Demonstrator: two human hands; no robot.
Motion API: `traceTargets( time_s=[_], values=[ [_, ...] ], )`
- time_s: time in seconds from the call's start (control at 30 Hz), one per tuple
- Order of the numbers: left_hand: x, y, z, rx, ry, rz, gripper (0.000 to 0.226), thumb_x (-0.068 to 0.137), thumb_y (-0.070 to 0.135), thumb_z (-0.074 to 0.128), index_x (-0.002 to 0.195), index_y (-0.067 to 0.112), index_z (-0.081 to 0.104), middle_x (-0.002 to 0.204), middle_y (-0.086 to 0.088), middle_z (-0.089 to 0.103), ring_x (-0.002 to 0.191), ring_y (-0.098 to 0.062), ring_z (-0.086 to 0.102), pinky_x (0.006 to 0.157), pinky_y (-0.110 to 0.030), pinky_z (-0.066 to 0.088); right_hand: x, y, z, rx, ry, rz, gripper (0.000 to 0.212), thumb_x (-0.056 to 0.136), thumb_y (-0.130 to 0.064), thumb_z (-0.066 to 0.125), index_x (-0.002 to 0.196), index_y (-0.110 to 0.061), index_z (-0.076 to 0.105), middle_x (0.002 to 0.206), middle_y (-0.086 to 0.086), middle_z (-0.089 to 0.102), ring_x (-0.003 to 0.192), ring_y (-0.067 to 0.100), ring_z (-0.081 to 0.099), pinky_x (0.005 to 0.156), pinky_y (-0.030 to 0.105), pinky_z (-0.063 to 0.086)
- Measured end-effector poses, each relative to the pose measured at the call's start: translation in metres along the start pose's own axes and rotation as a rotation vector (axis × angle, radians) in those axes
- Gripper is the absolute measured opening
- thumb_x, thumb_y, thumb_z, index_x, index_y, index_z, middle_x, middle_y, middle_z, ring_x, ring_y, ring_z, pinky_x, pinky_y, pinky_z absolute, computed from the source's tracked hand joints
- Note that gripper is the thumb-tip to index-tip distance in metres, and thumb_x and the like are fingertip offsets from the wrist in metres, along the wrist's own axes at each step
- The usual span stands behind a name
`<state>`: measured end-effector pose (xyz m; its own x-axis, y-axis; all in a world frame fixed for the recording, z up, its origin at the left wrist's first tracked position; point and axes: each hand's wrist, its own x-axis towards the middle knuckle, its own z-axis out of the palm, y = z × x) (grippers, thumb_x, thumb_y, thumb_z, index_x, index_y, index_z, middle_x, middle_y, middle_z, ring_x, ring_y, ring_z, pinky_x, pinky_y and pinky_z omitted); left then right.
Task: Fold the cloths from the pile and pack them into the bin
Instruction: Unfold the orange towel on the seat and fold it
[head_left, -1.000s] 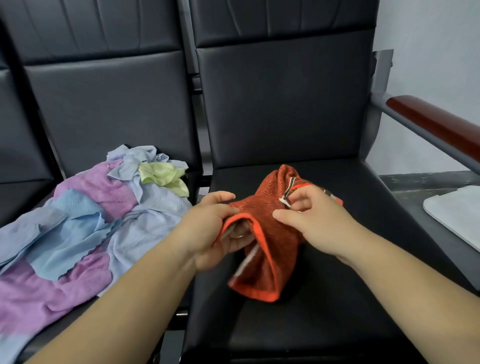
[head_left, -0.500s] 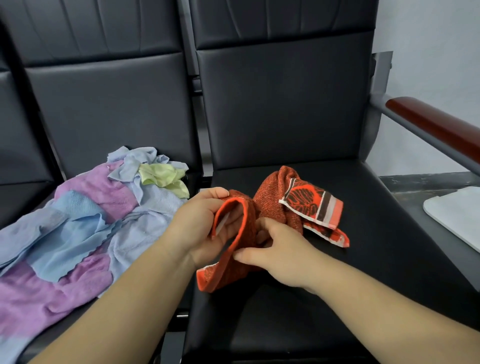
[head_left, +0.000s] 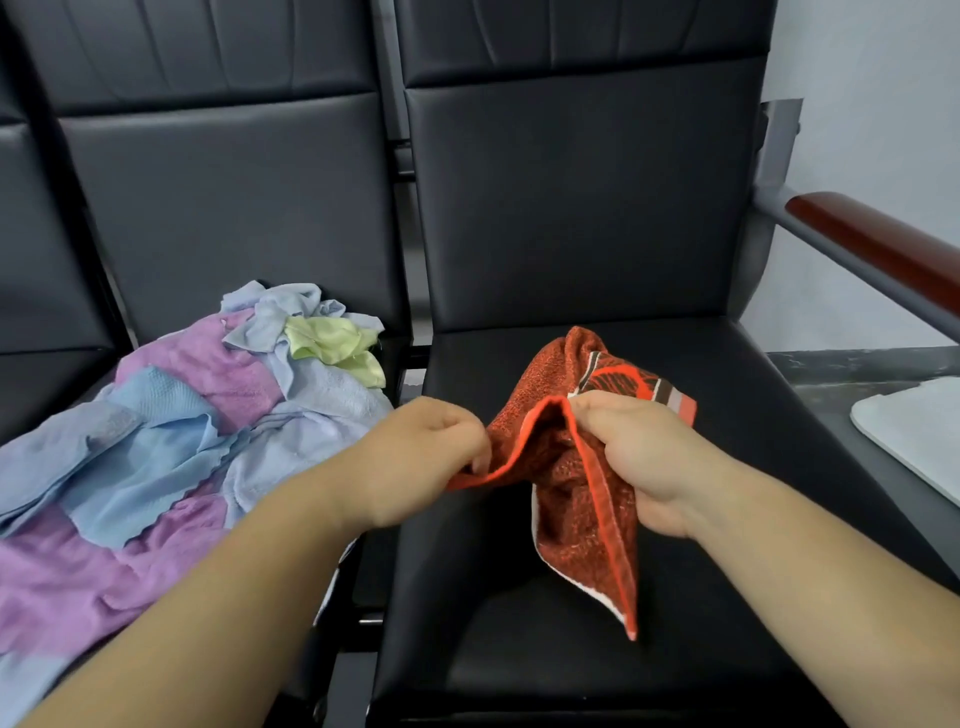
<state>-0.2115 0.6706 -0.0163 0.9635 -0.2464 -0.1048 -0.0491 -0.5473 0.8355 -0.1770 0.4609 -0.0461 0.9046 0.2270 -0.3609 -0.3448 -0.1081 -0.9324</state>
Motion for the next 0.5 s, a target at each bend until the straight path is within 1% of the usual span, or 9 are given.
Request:
traceTargets(
  time_s=[0.07,0.13,0.2,0.23,0.27,0.3,0.33,0.4,0.5],
  values=[
    [-0.001,-0.005,0.0,0.109,-0.119,0.038,0.047,0.066,0.057,0.071,0.064,0.012,0.055,0.061,0.003,0.048,0.059,-0.011,0.044,0.06,-0.029,0.037,-0.004,-0.005,0.0,0.005,-0.037,-0.029,0.024,0.106,-0.03,0.058,0.104,-0.015,0.076,0.108,0.017,0.077,0.108,0.037,0.073,0.1,0.056,0.056],
    [-0.002,-0.011,0.001,0.32,-0.124,0.063,0.049,0.064,0.063,0.075,0.065,0.019,0.054,0.061,0.007,0.052,0.057,-0.007,0.047,0.059,-0.031,0.044,-0.01,-0.013,-0.004,0.024,-0.134,-0.061,0.027,0.09,-0.039,0.074,0.104,-0.015,0.073,0.102,0.011,0.078,0.102,0.033,0.075,0.098,0.052,0.057],
    [0.001,-0.017,0.001,0.444,-0.018,0.109,0.036,0.074,0.051,0.073,0.063,0.023,0.053,0.07,0.006,0.057,0.062,-0.008,0.053,0.067,-0.037,0.05,-0.017,-0.017,-0.009,-0.128,-0.265,-0.078,0.052,0.067,-0.038,0.089,0.109,-0.018,0.065,0.1,0.008,0.077,0.095,0.029,0.076,0.09,0.044,0.061],
    [0.002,-0.019,0.0,0.465,0.034,0.123,0.031,0.081,0.041,0.072,0.063,0.023,0.054,0.076,0.005,0.058,0.069,-0.01,0.057,0.071,-0.035,0.051,-0.02,-0.016,-0.011,-0.356,-0.276,-0.101,0.058,0.063,-0.034,0.094,0.11,-0.025,0.061,0.102,0.004,0.076,0.092,0.025,0.076,0.085,0.041,0.062],
    [0.004,-0.021,-0.001,0.475,0.073,0.13,0.03,0.086,0.033,0.069,0.063,0.023,0.055,0.083,0.004,0.057,0.075,-0.01,0.058,0.074,-0.033,0.05,-0.021,-0.013,-0.013,-0.628,-0.244,-0.111,0.056,0.066,-0.03,0.094,0.107,-0.034,0.057,0.103,-0.002,0.074,0.088,0.02,0.074,0.081,0.04,0.062],
    [0.004,-0.022,-0.002,0.482,0.096,0.128,0.03,0.09,0.028,0.067,0.063,0.025,0.055,0.087,0.004,0.055,0.078,-0.01,0.058,0.076,-0.027,0.049,-0.02,-0.009,-0.014,-0.845,-0.195,-0.117,0.049,0.071,-0.027,0.087,0.104,-0.041,0.053,0.103,-0.006,0.069,0.083,0.018,0.071,0.075,0.04,0.06],
    [0.004,-0.022,-0.002,0.488,0.109,0.124,0.03,0.093,0.027,0.064,0.065,0.026,0.055,0.09,0.005,0.053,0.08,-0.008,0.057,0.074,-0.02,0.045,-0.018,-0.005,-0.014,-0.962,-0.14,-0.135,0.041,0.076,-0.024,0.078,0.102,-0.042,0.051,0.102,-0.009,0.065,0.08,0.015,0.067,0.068,0.039,0.056],
    [0.004,-0.022,-0.005,0.475,0.131,0.119,0.029,0.096,0.027,0.06,0.067,0.025,0.055,0.09,0.006,0.051,0.079,-0.003,0.054,0.068,-0.01,0.037,-0.016,-0.004,-0.015,-0.994,0.029,-0.213,0.025,0.084,-0.018,0.065,0.098,-0.036,0.053,0.099,-0.011,0.06,0.082,0.01,0.06,0.065,0.032,0.048],
    [0.003,-0.019,-0.009,0.457,0.161,0.072,0.025,0.092,0.023,0.06,0.068,0.015,0.058,0.089,0.006,0.053,0.078,-0.004,0.055,0.067,-0.017,0.041,-0.011,-0.008,-0.027,-0.965,0.353,-0.346,0.011,0.088,-0.017,0.056,0.087,-0.028,0.059,0.088,-0.009,0.062,0.083,0.015,0.058,0.068,0.036,0.048]
  ],
)
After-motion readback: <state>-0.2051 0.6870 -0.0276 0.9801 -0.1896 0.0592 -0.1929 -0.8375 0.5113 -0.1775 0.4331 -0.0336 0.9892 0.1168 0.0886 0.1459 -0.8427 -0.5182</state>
